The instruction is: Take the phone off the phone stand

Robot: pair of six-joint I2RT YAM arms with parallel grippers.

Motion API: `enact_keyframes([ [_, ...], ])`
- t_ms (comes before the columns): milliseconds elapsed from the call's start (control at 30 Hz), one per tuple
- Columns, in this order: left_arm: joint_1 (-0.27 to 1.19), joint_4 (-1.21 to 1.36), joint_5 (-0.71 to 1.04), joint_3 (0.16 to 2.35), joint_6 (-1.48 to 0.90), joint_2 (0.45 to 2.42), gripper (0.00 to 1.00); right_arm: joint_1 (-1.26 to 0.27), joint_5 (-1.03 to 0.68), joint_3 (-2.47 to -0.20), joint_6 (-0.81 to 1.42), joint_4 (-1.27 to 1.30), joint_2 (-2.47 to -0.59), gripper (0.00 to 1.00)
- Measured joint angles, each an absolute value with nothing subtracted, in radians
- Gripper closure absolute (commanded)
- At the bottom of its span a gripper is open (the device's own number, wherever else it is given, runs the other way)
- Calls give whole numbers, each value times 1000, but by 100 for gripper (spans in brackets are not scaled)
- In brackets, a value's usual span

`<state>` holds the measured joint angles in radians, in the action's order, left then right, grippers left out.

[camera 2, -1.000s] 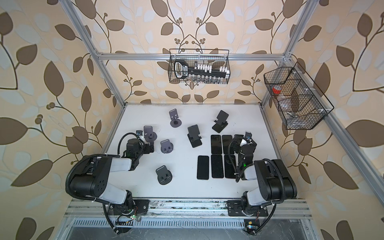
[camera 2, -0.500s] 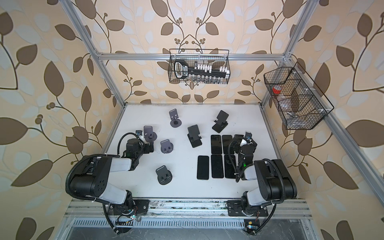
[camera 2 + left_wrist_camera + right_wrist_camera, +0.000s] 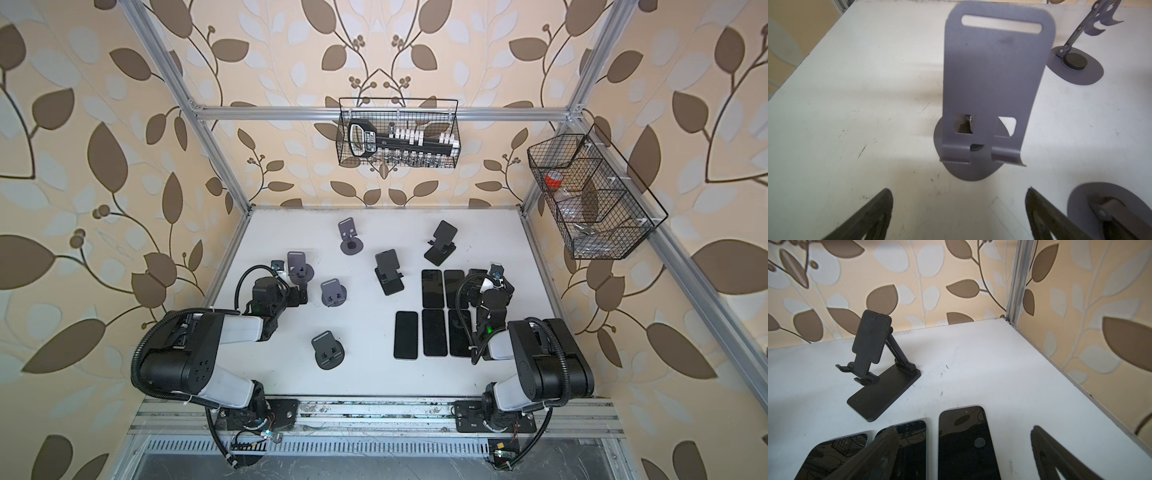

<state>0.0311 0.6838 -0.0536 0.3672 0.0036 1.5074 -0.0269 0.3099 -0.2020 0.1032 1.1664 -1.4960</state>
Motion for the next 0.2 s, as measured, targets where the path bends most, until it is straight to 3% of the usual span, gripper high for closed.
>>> enact_keyframes([
  [200,31,685,-54,367,-1,1507,1,-27,310,-202,103,1167,-1496,0],
])
